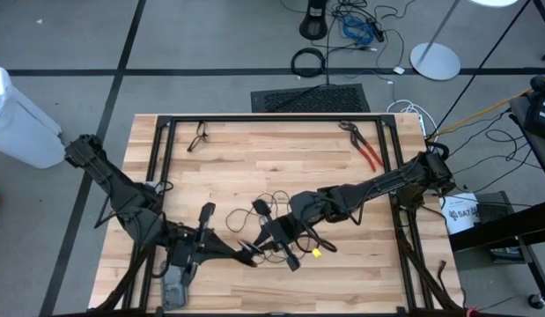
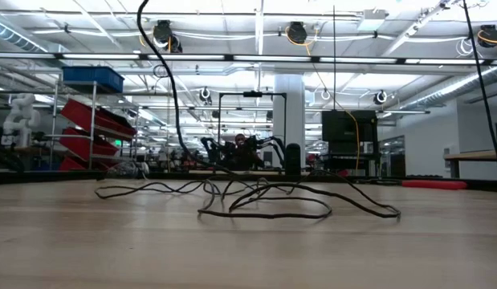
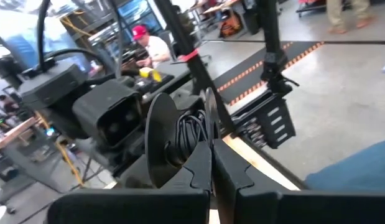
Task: Coil cords
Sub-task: Coil the black wire onto the spool
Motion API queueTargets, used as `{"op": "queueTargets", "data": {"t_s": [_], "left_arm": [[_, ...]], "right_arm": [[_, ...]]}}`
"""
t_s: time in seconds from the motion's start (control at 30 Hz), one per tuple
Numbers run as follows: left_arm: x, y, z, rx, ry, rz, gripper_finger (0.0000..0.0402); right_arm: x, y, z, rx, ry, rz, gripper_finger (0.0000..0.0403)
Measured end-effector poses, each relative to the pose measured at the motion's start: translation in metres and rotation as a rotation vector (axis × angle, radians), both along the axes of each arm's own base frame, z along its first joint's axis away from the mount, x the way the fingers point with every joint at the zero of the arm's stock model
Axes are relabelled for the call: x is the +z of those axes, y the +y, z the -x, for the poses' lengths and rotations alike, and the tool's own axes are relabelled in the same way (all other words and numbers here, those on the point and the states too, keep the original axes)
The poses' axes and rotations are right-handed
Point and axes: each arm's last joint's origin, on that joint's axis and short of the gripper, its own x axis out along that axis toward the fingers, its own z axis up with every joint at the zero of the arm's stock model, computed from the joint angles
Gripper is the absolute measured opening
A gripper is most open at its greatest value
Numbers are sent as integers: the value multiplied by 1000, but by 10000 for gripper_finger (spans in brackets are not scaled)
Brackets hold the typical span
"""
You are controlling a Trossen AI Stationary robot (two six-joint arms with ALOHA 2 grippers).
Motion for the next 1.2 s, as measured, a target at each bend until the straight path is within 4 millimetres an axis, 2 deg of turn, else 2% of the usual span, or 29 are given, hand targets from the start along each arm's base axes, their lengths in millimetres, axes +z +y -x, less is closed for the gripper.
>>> {"op": "queueTargets", "data": {"t_s": [0.27, 0.57, 0.9, 1.2], "left_arm": [[1, 0, 10, 36, 19, -14, 2], [-2, 2, 12, 104, 41, -45, 2], [-4, 3, 12, 123, 60, -63, 2], [-4, 3, 12, 148, 60, -48, 2]], "right_arm": [[2, -1, 4, -3, 24, 4, 0], [13, -4, 20, -22, 105, -22, 0], [7, -4, 26, -79, 204, 3, 0], [1, -7, 22, -87, 214, 30, 0]]}}
